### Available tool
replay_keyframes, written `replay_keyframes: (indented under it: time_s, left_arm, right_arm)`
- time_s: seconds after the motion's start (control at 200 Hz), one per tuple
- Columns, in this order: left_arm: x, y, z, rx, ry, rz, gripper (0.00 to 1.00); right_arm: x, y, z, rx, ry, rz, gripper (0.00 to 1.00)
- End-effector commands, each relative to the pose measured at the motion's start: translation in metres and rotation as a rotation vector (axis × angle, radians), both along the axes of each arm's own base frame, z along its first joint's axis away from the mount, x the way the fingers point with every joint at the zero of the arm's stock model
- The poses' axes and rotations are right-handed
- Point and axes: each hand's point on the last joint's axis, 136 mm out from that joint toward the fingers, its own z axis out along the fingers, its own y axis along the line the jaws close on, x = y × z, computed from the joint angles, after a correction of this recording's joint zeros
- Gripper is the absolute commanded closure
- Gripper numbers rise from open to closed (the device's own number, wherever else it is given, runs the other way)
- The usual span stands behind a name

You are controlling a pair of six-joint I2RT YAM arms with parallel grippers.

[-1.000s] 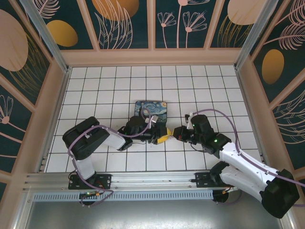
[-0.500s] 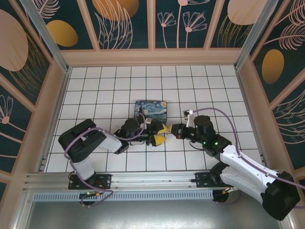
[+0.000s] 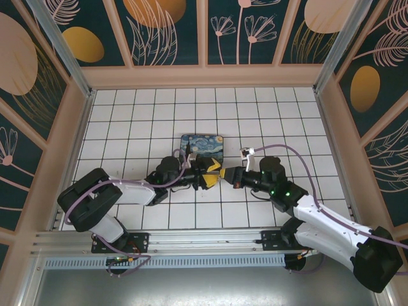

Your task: Unlock the padlock with the key

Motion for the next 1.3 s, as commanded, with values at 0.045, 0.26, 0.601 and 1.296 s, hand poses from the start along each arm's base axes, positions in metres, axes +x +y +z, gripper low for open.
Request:
replay_keyframes:
  time_s: [0.045,0.26,0.601,1.296]
  left_arm:
    - [0.004,0.005,-0.002,0.01,0.004,0.034,0.49]
    - [-0.002,0.008,-0.007,0.046,0.032,0.021,0.33]
    - [-0.004,0.028,-0.006,0.045,0.076,0.072,0.26]
    - [-0.002,0.029,-0.001,0.003,0.095,0.09,0.25]
  right_arm:
    - [-0.008,0.007,0.01,0.048,-0.05,0.054,1.0]
    - [0.0,0.003,0.011,0.002,-0.084,0.006,1.0]
    - [0.01,0.012,0.024,0.048,-0.159,-0.01,1.0]
    - [0.013,0.038,0.028,0.039,-0.209,0.024,1.0]
